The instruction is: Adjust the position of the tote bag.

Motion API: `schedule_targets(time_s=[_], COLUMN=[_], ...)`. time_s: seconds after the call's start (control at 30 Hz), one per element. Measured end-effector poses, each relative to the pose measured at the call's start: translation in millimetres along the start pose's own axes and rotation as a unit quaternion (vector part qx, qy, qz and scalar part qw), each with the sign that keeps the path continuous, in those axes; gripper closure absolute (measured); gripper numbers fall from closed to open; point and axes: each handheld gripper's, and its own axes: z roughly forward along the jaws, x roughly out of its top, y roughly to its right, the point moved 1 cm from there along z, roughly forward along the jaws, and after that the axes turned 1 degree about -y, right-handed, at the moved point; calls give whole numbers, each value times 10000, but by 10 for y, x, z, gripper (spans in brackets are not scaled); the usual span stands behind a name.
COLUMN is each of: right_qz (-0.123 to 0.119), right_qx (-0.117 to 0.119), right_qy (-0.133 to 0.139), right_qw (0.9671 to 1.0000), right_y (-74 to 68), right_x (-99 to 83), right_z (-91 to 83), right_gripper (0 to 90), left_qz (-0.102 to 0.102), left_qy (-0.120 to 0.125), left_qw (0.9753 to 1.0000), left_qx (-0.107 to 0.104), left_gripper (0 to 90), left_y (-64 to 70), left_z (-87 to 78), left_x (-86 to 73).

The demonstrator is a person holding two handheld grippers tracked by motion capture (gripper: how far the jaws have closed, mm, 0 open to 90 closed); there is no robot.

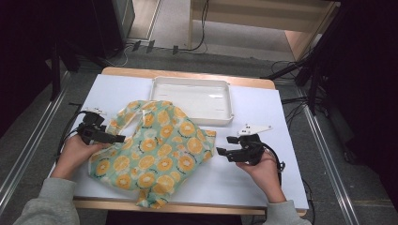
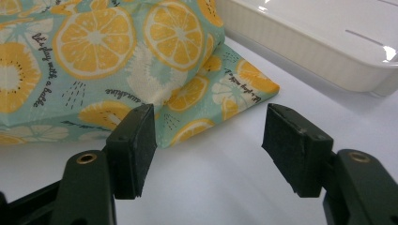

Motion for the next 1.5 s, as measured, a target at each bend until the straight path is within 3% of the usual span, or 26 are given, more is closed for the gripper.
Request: schedule_targets(time_s=[0.07,0.2,0.27,0.37,0.53,0.7,0.77,0.83,0.97,1.07,1.13,1.3,1.37,1.4,1.47,1.5], right_qz=[7,-13,-12,-9,-35,-32,-26,-25,-60,-36,-39,-45,-38,-44,-39,-39], right_qx=[-5,-10,-18,-20,-40,-77,-84,-84,-119,-119,-119,-120,-113,-114,-99,-87], right_qy=[-6,-27,-22,-41,-44,-44,-35,-42,-55,-51,-39,9,15,20,44,61], right_qw=[10000,10000,10000,10000,10000,10000,10000,10000,9999,9999,9999,9999,9999,9999,9999,9999], right_y=[0,-7,-5,-3,-9,1,4,4,1,0,1,6,6,4,-2,-3], right_x=[-1,0,0,-2,-3,-5,-6,-6,-6,-5,-4,-2,-1,-1,1,2], right_z=[5,8,6,9,10,6,5,9,17,13,11,2,1,0,-6,-9], right_gripper=[360,360,360,360,360,360,360,360,360,365,370,378,383,384,388,390], left_qz=[-73,-25,100,269,342,744,881,862,605,519,541,569,603,667,692,721], left_qy=[3,-111,-125,-286,-272,-429,-441,-427,-518,-636,-666,-391,-293,-215,-172,-50], left_qw=[10000,9999,9996,9990,9988,9963,9950,9951,9968,9961,9955,9958,9957,9961,9959,9952], left_qx=[-61,-91,-226,-229,-202,-69,189,237,-42,-319,-393,-607,-644,-536,-556,-663], left_gripper=[140,140,141,140,154,360,464,566,796,880,888,893,893,893,894,894], left_y=[-28,9,99,191,271,471,523,530,482,485,504,582,629,663,685,730], left_z=[1,15,20,45,57,97,109,112,113,131,140,20,-34,-60,-85,-129], left_x=[-12,-30,-43,-81,-117,-126,-131,-132,-133,-126,-121,-73,-51,-40,-27,-3])
